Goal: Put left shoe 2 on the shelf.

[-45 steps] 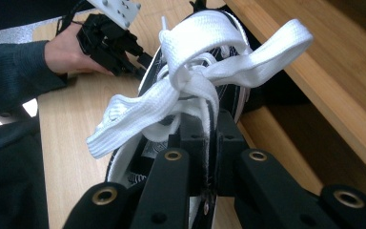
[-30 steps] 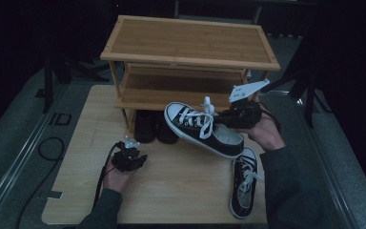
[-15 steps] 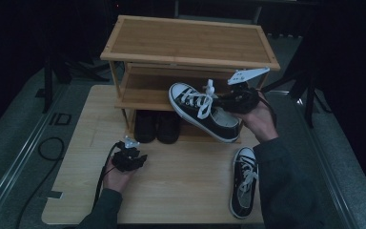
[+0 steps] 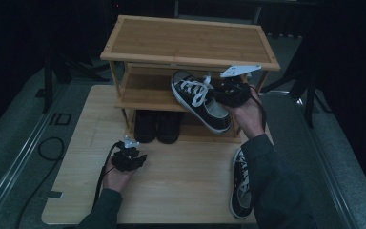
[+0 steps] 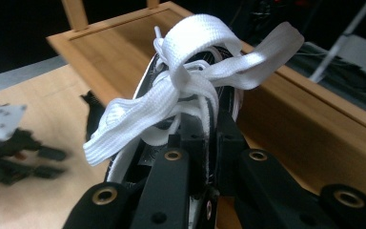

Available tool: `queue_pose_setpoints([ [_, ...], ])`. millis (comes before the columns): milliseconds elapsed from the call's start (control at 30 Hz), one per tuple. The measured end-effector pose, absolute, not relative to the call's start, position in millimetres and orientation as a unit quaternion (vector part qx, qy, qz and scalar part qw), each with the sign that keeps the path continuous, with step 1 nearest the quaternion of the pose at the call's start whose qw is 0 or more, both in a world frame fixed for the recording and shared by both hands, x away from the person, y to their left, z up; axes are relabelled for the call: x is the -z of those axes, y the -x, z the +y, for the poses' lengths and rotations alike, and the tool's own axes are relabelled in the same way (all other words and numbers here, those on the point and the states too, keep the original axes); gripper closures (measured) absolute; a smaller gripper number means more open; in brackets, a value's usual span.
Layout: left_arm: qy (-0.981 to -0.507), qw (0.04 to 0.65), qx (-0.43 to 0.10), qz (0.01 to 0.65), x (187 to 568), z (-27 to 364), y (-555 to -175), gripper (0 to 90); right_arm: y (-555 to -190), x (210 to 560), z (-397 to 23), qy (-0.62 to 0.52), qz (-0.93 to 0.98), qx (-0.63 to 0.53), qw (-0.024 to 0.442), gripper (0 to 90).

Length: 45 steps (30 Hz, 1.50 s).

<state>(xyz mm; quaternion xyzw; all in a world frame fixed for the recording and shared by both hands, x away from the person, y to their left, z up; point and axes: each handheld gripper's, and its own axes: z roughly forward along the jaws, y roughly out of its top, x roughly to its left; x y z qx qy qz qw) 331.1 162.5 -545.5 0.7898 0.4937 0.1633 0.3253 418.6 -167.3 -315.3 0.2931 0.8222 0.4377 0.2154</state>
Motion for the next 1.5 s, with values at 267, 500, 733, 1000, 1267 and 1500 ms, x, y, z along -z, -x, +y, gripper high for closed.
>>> queue_pose_setpoints([
  [267,-0.789,0.326,-0.163,0.494,545.8,162.3,-331.3,60.9,-424.1,324.7,-161.7,-0.306,0.826,-0.409,0.239,86.2],
  [500,-0.791,0.325,-0.162,0.492,545.8,159.7,-330.8,60.9,-431.7,331.3,-166.3,-0.306,0.84,-0.369,0.252,84.3],
  [733,-0.794,0.331,-0.162,0.484,542.3,153.7,-328.9,60.8,-430.9,329.8,-171.1,-0.305,0.839,-0.381,0.238,77.9],
  [1000,-0.802,0.343,-0.153,0.465,535.8,136.7,-327.1,60.7,-423.7,321.9,-178.5,-0.299,0.839,-0.393,0.23,71.2],
  [1267,-0.809,0.349,-0.15,0.45,528.4,117.4,-329.7,60.7,-415.2,311.2,-192.7,-0.296,0.836,-0.405,0.223,70.2],
  [1500,-0.815,0.357,-0.146,0.432,521.6,96.2,-336.2,60.7,-411.8,306.2,-206.7,-0.301,0.833,-0.403,0.231,70.3],
])
